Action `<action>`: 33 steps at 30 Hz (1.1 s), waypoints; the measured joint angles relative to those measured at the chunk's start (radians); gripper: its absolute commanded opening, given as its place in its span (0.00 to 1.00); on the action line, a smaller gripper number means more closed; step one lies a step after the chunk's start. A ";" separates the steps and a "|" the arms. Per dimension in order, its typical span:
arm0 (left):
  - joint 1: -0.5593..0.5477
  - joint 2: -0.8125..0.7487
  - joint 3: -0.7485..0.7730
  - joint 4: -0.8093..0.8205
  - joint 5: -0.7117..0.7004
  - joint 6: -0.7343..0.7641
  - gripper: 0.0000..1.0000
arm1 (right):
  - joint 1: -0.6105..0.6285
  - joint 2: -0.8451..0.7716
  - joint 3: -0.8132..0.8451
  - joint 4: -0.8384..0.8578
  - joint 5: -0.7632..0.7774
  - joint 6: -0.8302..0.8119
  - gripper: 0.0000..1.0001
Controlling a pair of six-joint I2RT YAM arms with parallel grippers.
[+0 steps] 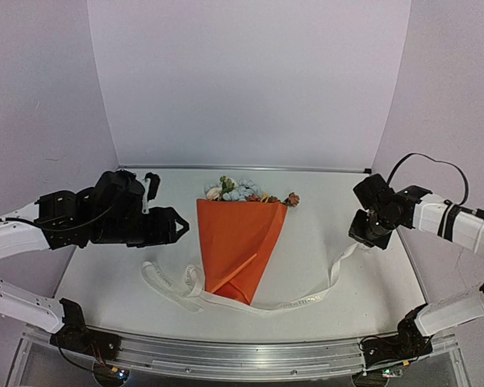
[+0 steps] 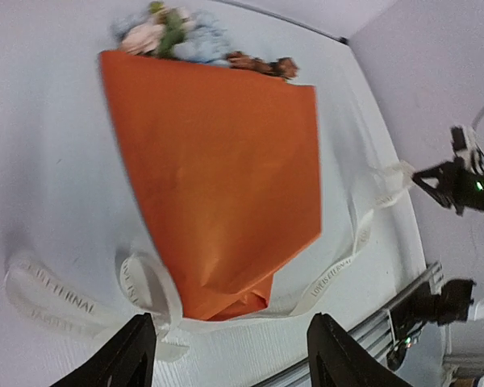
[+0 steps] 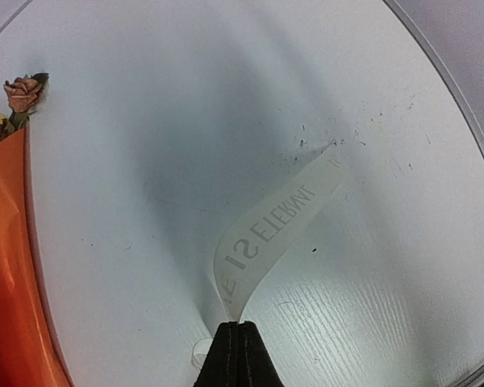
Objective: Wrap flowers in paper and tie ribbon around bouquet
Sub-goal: Straighten the ribbon at the center of the board.
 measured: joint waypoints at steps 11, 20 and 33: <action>0.295 -0.006 -0.261 -0.163 -0.144 -0.487 0.54 | 0.000 -0.021 0.012 -0.035 -0.035 -0.067 0.00; 0.404 0.127 -0.307 -0.053 -0.125 -0.493 0.31 | 0.000 -0.030 0.013 -0.041 -0.043 -0.100 0.00; 0.404 0.206 -0.377 0.031 -0.021 -0.454 0.27 | 0.000 -0.037 0.031 -0.041 -0.045 -0.117 0.00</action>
